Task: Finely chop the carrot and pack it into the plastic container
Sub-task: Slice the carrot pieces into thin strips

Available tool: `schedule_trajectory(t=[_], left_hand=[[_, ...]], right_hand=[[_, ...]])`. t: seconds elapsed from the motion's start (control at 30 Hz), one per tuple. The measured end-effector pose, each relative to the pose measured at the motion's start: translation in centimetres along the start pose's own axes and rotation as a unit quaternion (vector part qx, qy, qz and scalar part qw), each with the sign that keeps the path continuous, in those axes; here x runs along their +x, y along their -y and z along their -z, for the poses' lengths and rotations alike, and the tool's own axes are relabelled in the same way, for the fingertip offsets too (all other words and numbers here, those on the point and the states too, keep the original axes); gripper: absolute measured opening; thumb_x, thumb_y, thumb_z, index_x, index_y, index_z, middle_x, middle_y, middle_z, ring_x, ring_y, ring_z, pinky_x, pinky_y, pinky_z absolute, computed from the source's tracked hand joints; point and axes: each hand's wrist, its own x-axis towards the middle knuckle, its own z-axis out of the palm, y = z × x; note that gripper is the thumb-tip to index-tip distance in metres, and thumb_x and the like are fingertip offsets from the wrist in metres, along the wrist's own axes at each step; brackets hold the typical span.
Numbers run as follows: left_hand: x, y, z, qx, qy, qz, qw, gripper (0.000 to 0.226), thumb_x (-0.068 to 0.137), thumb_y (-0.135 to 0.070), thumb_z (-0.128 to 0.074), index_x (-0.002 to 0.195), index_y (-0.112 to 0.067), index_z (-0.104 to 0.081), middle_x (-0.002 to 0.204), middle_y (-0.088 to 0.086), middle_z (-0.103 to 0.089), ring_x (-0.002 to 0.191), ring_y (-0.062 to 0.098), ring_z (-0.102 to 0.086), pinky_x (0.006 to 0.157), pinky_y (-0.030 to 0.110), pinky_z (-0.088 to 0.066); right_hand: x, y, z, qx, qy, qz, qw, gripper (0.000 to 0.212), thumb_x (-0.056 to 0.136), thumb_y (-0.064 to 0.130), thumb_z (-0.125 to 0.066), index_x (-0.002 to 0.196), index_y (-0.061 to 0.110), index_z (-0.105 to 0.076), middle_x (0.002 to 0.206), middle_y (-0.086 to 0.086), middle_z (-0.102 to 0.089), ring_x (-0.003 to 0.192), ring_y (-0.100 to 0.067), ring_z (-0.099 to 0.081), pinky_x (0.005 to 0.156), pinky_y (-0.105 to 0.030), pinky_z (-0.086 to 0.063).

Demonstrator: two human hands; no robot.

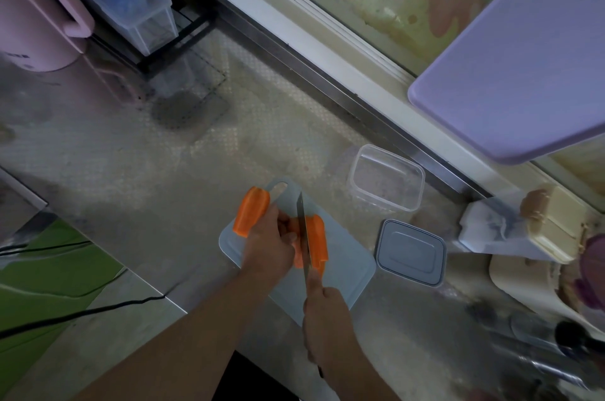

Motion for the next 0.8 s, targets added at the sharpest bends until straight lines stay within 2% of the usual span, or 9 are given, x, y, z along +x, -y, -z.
schedule_trajectory(t=[0.07, 0.13, 0.23, 0.4, 0.5, 0.6, 0.67, 0.73, 0.8], left_hand=[[0.1, 0.1, 0.0, 0.004, 0.003, 0.003, 1.0, 0.026, 0.091, -0.004, -0.058, 0.088, -0.028, -0.051, 0.078, -0.002, -0.064, 0.078, 0.013, -0.062, 0.074, 0.029, -0.047], [0.1, 0.2, 0.0, 0.012, 0.006, 0.005, 1.0, 0.028, 0.091, -0.003, -0.06, 0.086, -0.029, -0.051, 0.079, -0.002, -0.064, 0.079, 0.013, -0.062, 0.073, 0.027, -0.045], [0.1, 0.3, 0.0, 0.011, 0.011, 0.003, 1.0, 0.027, 0.089, -0.003, -0.058, 0.088, -0.029, -0.052, 0.076, -0.001, -0.066, 0.078, 0.011, -0.063, 0.074, 0.029, -0.049], [-0.2, -0.1, 0.2, 0.007, 0.007, -0.006, 1.0, 0.025, 0.089, 0.001, -0.058, 0.091, -0.024, -0.055, 0.082, -0.002, -0.062, 0.078, 0.011, -0.06, 0.071, 0.023, -0.042], [-0.1, -0.2, 0.2, 0.009, 0.009, 0.0, 1.0, 0.031, 0.088, 0.001, -0.059, 0.088, -0.029, -0.051, 0.081, -0.001, -0.062, 0.079, 0.012, -0.06, 0.074, 0.026, -0.044], [0.0, 0.3, 0.0, 0.013, 0.014, 0.001, 1.0, 0.03, 0.087, -0.002, -0.057, 0.086, -0.031, -0.05, 0.076, 0.0, -0.064, 0.076, 0.015, -0.064, 0.076, 0.034, -0.052], [0.1, 0.4, 0.0, 0.01, 0.018, -0.005, 1.0, 0.029, 0.087, -0.002, -0.059, 0.088, -0.03, -0.052, 0.077, -0.002, -0.064, 0.077, 0.012, -0.063, 0.074, 0.031, -0.05], [0.1, 0.4, 0.1, 0.01, 0.02, -0.01, 1.0, 0.027, 0.088, -0.001, -0.06, 0.09, -0.028, -0.054, 0.081, -0.005, -0.062, 0.078, 0.009, -0.06, 0.072, 0.026, -0.045], [0.0, 0.5, 0.1, 0.009, 0.021, -0.012, 1.0, 0.026, 0.089, 0.001, -0.058, 0.09, -0.025, -0.055, 0.083, -0.005, -0.062, 0.079, 0.009, -0.06, 0.072, 0.024, -0.045]], right_hand=[[-0.4, -1.0, 0.1, -0.003, 0.003, -0.011, 1.0, 0.056, 0.102, 0.063, -0.03, 0.084, 0.017, -0.056, 0.062, 0.003, -0.045, 0.051, -0.01, -0.043, 0.054, -0.025, -0.036], [-0.1, -1.4, 0.0, -0.001, 0.002, -0.012, 1.0, 0.056, 0.101, 0.064, -0.03, 0.083, 0.018, -0.055, 0.06, 0.004, -0.046, 0.049, -0.009, -0.043, 0.051, -0.025, -0.037], [1.1, -0.3, -0.4, 0.021, 0.009, 0.001, 1.0, 0.052, 0.101, 0.065, -0.03, 0.077, 0.022, -0.048, 0.061, 0.005, -0.041, 0.047, -0.008, -0.037, 0.047, -0.024, -0.033], [1.6, 0.2, -0.8, 0.02, 0.002, 0.018, 1.0, 0.051, 0.102, 0.064, -0.031, 0.074, 0.024, -0.047, 0.062, 0.004, -0.041, 0.048, -0.008, -0.038, 0.048, -0.024, -0.034], [0.5, -1.1, -0.5, 0.006, 0.004, 0.007, 1.0, 0.053, 0.103, 0.063, -0.029, 0.079, 0.021, -0.052, 0.064, 0.003, -0.044, 0.052, -0.01, -0.042, 0.051, -0.023, -0.037], [0.2, -2.3, -0.6, 0.008, 0.001, 0.006, 1.0, 0.053, 0.103, 0.061, -0.029, 0.088, 0.018, -0.057, 0.071, 0.001, -0.052, 0.061, -0.012, -0.05, 0.057, -0.025, -0.04], [0.5, -2.5, -1.1, 0.0, 0.007, 0.0, 1.0, 0.051, 0.105, 0.057, -0.03, 0.093, 0.016, -0.059, 0.078, 0.0, -0.056, 0.066, -0.01, -0.054, 0.058, -0.023, -0.041], [1.0, -1.9, -1.6, 0.027, 0.024, 0.001, 0.999, 0.052, 0.105, 0.055, -0.032, 0.087, 0.014, -0.057, 0.073, 0.0, -0.052, 0.058, -0.007, -0.049, 0.051, -0.018, -0.04], [1.7, -1.5, -1.9, 0.043, 0.026, 0.01, 0.999, 0.051, 0.104, 0.059, -0.033, 0.078, 0.018, -0.052, 0.066, 0.001, -0.046, 0.049, -0.006, -0.042, 0.047, -0.019, -0.037]])
